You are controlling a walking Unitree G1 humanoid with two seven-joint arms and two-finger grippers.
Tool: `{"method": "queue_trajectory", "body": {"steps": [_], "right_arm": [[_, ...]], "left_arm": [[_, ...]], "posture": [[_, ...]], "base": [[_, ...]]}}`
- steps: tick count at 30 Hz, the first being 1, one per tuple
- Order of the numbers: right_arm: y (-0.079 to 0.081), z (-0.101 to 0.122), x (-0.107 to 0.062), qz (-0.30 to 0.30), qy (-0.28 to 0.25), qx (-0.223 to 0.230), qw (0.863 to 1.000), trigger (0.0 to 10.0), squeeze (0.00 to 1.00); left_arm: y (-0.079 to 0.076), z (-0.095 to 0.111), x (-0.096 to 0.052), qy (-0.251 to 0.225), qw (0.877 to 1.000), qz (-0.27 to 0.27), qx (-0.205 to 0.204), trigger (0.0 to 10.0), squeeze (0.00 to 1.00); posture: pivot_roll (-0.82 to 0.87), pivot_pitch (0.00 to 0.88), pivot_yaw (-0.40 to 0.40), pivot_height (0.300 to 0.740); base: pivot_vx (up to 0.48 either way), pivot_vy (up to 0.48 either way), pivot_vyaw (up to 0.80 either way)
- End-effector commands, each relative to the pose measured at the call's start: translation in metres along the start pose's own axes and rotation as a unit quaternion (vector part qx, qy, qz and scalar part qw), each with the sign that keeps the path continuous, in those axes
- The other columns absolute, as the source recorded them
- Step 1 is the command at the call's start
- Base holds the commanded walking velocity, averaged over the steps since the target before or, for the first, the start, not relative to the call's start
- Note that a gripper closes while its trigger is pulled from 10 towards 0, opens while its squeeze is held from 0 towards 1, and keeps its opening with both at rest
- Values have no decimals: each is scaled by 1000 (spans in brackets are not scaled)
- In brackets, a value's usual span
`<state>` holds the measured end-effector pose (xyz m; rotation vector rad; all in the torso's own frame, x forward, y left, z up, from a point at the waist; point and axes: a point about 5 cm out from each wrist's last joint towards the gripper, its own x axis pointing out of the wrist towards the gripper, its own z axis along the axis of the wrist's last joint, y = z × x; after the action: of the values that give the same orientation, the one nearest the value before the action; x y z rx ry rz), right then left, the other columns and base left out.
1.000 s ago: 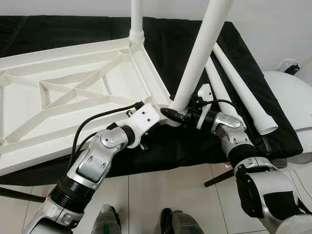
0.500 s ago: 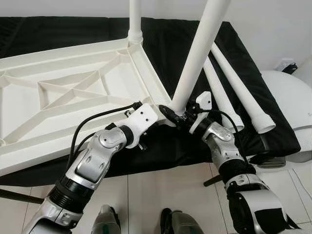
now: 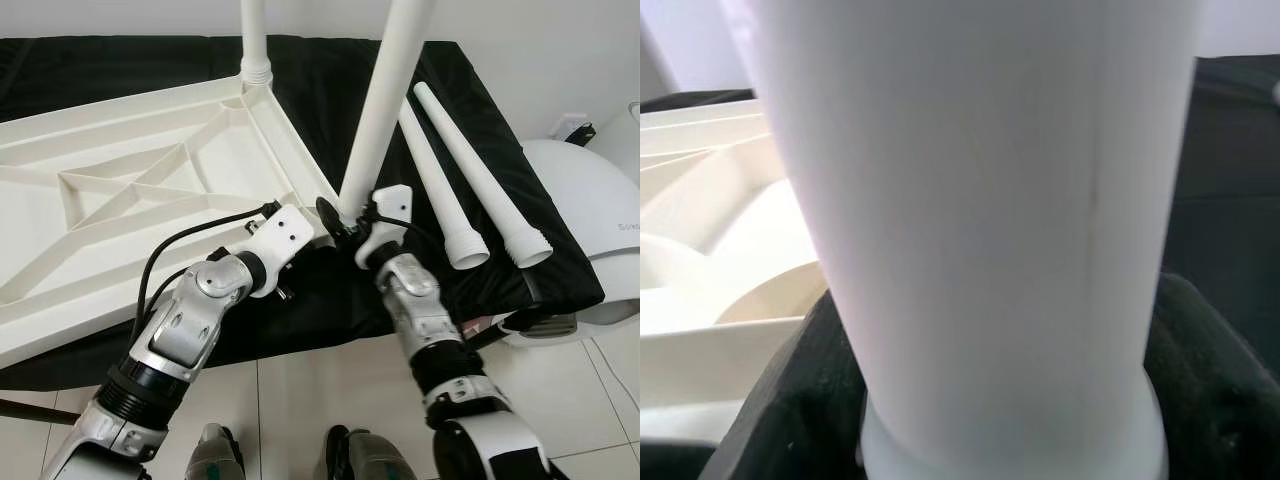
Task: Building children table
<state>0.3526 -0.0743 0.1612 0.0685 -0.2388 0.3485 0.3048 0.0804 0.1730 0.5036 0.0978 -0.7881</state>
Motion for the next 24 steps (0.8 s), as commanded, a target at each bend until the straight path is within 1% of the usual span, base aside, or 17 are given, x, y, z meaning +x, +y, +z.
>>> {"method": "queue_trajectory", "body": {"steps": [1,2,6,9,13,14,18,19,24], "right_arm": [[-8,-3,-1,-82,16,1,996,0,0],[-3,-2,-1,-93,13,0,996,0,0],[3,-2,0,-102,10,4,995,0,0],[2,-2,-1,-106,13,7,994,0,0],[-3,0,-3,-120,13,0,993,0,0],[-9,3,-4,-122,9,-3,992,10000,0],[-12,6,-5,-124,0,-7,992,10000,0],[-12,6,-7,-122,-3,-6,992,10000,1000],[-12,9,-13,-118,-13,-13,993,10000,1000]], "left_arm": [[-28,-4,4,1,997,-74,1,10000,0],[-28,-4,5,1,997,-74,1,10000,0],[-28,-4,5,0,997,-73,0,10000,0],[-27,-4,4,1,997,-72,0,10000,0],[-27,-5,3,2,997,-71,1,10000,0],[-27,-5,4,3,998,-70,2,10000,0],[-26,-5,4,3,998,-70,2,10000,0],[-27,-5,4,2,997,-71,2,10000,0],[-27,-5,5,2,997,-72,2,10000,0]], "posture": [[83,195,-40,740],[84,195,-42,740],[88,195,-44,740],[89,195,-44,740],[87,193,-44,740],[86,192,-43,740],[84,191,-43,740],[81,192,-42,740],[79,192,-42,740]], "base": [[0,0,0],[0,0,0],[0,0,0],[0,0,0],[0,0,0],[0,0,0],[0,0,0],[0,0,0],[0,0,0]]}}
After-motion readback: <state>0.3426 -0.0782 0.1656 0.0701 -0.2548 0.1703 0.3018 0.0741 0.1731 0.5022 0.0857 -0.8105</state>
